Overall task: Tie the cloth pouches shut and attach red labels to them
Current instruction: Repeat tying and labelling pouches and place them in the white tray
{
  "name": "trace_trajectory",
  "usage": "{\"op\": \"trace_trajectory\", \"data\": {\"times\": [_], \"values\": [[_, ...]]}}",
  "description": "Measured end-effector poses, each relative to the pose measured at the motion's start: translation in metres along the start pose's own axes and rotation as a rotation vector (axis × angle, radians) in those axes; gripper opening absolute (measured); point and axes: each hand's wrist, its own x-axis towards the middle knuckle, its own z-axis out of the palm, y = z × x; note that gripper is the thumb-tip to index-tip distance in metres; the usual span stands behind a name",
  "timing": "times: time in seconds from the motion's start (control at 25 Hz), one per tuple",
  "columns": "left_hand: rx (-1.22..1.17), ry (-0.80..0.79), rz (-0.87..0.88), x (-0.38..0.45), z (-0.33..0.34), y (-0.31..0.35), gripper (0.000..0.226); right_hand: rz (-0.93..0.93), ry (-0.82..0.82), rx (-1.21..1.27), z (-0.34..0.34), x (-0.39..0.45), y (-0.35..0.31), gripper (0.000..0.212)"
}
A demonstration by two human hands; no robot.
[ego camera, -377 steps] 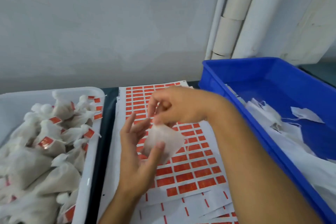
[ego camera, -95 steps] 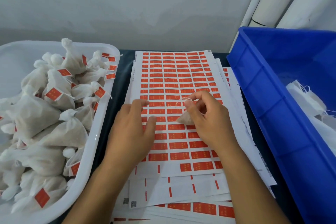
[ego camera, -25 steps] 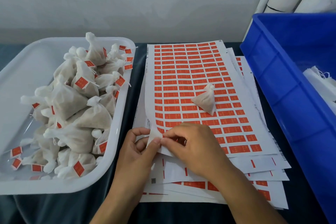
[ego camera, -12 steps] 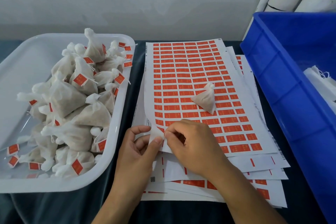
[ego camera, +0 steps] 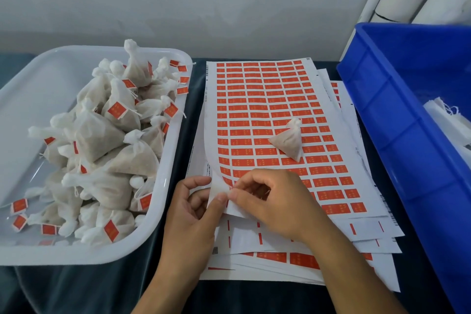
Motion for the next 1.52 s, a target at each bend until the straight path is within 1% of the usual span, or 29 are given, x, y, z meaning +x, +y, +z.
{"op": "trace_trajectory", "data": {"times": [0.16, 0.32, 0.4, 0.48, 0.56, 0.64, 0.76, 0.8, 0.88, 0.92, 0.96, 1.0, 1.08, 1.2, 1.28, 1.36, 1.44, 1.52], "values": [[-0.018, 0.0, -0.014, 0.0, 0.001, 0.003, 0.027, 0.017, 0.009, -0.006, 0.001, 0.001, 0.0, 0.006], [-0.016, 0.002, 0.001, 0.001, 0.001, 0.0, 0.03, 0.021, 0.061, -0.017, 0.008, 0.002, 0.001, 0.006], [-0.008, 0.02, 0.011, 0.001, 0.002, -0.001, 0.03, 0.013, 0.08, -0.032, 0.011, 0.003, 0.002, 0.006], [0.045, 0.06, 0.043, 0.0, 0.003, -0.002, 0.036, 0.02, 0.096, -0.021, 0.014, 0.003, 0.001, 0.008], [0.172, 0.108, 0.105, -0.002, 0.003, -0.002, 0.046, 0.043, 0.108, 0.023, 0.015, 0.003, 0.0, 0.011], [0.355, 0.13, 0.178, -0.004, 0.002, -0.002, 0.049, 0.082, 0.146, 0.091, 0.01, 0.003, -0.002, 0.015], [0.631, 0.169, 0.227, -0.006, -0.001, 0.002, 0.046, 0.184, 0.201, 0.29, -0.01, 0.006, -0.009, 0.02], [0.735, 0.193, 0.232, -0.007, -0.002, 0.003, 0.048, 0.204, 0.215, 0.379, -0.018, 0.008, -0.012, 0.022], [1.047, 0.226, 0.301, -0.006, -0.005, 0.007, 0.059, 0.179, 0.274, 0.535, -0.037, 0.014, -0.016, 0.022], [1.199, 0.203, 0.346, -0.007, -0.006, 0.008, 0.065, 0.151, 0.318, 0.583, -0.047, 0.019, -0.016, 0.023], [1.295, 0.184, 0.392, -0.008, -0.003, 0.009, 0.07, 0.129, 0.369, 0.619, -0.057, 0.024, -0.015, 0.023], [1.329, 0.155, 0.42, -0.01, 0.002, 0.009, 0.074, 0.115, 0.426, 0.649, -0.066, 0.029, -0.012, 0.023], [1.275, 0.056, 0.434, -0.011, 0.023, 0.015, 0.075, 0.119, 0.558, 0.691, -0.081, 0.038, -0.004, 0.02], [1.174, -0.021, 0.424, 0.015, 0.066, 0.022, 0.058, 0.169, 0.794, 0.628, -0.085, 0.044, 0.015, 0.013], [1.102, -0.055, 0.388, 0.045, 0.096, 0.026, 0.056, 0.183, 0.899, 0.623, -0.08, 0.043, 0.024, 0.019], [1.147, -0.087, 0.419, 0.078, 0.119, 0.025, 0.059, 0.159, 0.954, 0.628, -0.076, 0.041, 0.031, 0.022], [1.261, -0.089, 0.44, 0.103, 0.136, 0.022, 0.061, 0.134, 0.977, 0.617, -0.076, 0.04, 0.036, 0.019], [1.317, -0.09, 0.457, 0.119, 0.143, 0.016, 0.056, 0.134, 0.987, 0.614, -0.076, 0.041, 0.04, 0.015]]}}
